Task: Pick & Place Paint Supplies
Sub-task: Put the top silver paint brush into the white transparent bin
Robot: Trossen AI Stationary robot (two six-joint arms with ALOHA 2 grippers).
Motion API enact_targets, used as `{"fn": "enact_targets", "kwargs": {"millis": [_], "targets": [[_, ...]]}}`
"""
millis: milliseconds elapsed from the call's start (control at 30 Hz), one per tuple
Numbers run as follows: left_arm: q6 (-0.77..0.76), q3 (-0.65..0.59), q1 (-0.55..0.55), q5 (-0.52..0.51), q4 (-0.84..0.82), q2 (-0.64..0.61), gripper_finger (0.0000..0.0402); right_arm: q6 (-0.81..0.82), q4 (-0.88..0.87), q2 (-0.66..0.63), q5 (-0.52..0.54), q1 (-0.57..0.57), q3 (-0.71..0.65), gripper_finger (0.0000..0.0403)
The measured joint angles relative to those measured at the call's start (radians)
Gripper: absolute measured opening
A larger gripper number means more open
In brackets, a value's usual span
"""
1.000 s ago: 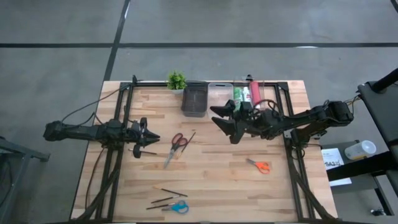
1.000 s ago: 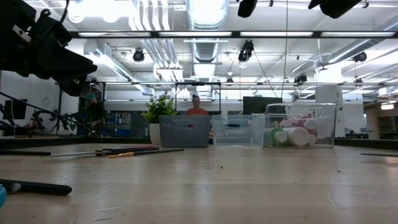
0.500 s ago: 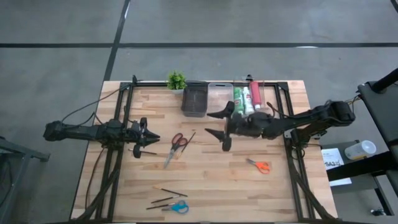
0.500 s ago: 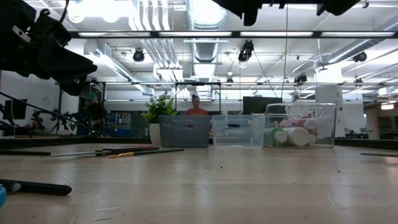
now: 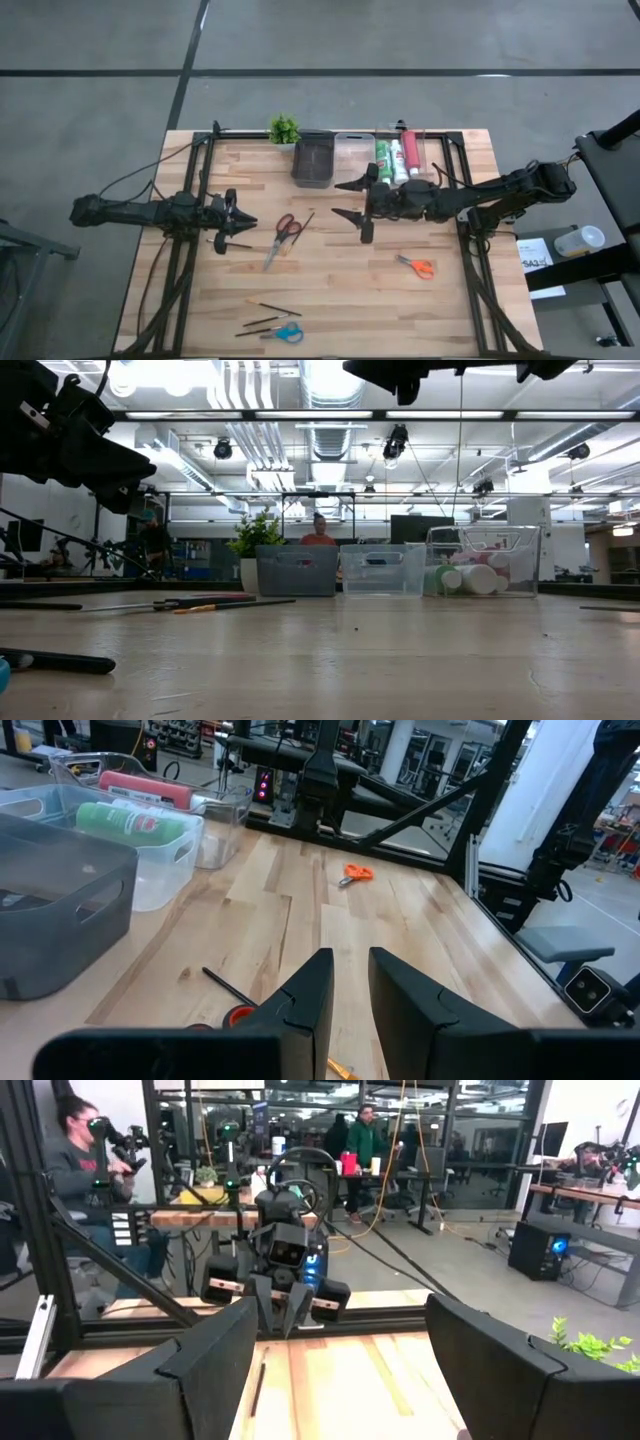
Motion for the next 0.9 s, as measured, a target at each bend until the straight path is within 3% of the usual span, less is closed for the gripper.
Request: {"fn": "enact_targets", "kwargs": {"millis": [267, 400, 633, 767, 900], "targets": [[0.000, 0.000, 0.000, 0.000, 0.000, 0.000, 0.0077, 0.002, -0.001, 0.000, 0.000, 0.000, 0.000, 0.0288], [-0.104, 0.001, 0.000, 0.000, 0.000, 0.000, 0.0077, 0.002, -0.001, 0.000, 0.000, 0.000, 0.000, 0.0288], [-0.292, 0.151, -0.001, 0.019, -0.391, 0.042, 0.0077, 0.002, -0.001, 0.000, 0.000, 0.000, 0.000, 0.0288], [-0.311, 0.199, -0.001, 0.032, -0.434, 0.118, 0.0077, 0.000, -0.001, 0.000, 0.000, 0.000, 0.000, 0.0288], [-0.307, 0.251, -0.004, 0.127, -0.451, 0.224, 0.0077, 0.000, -0.001, 0.000, 0.000, 0.000, 0.000, 0.0288]]}}
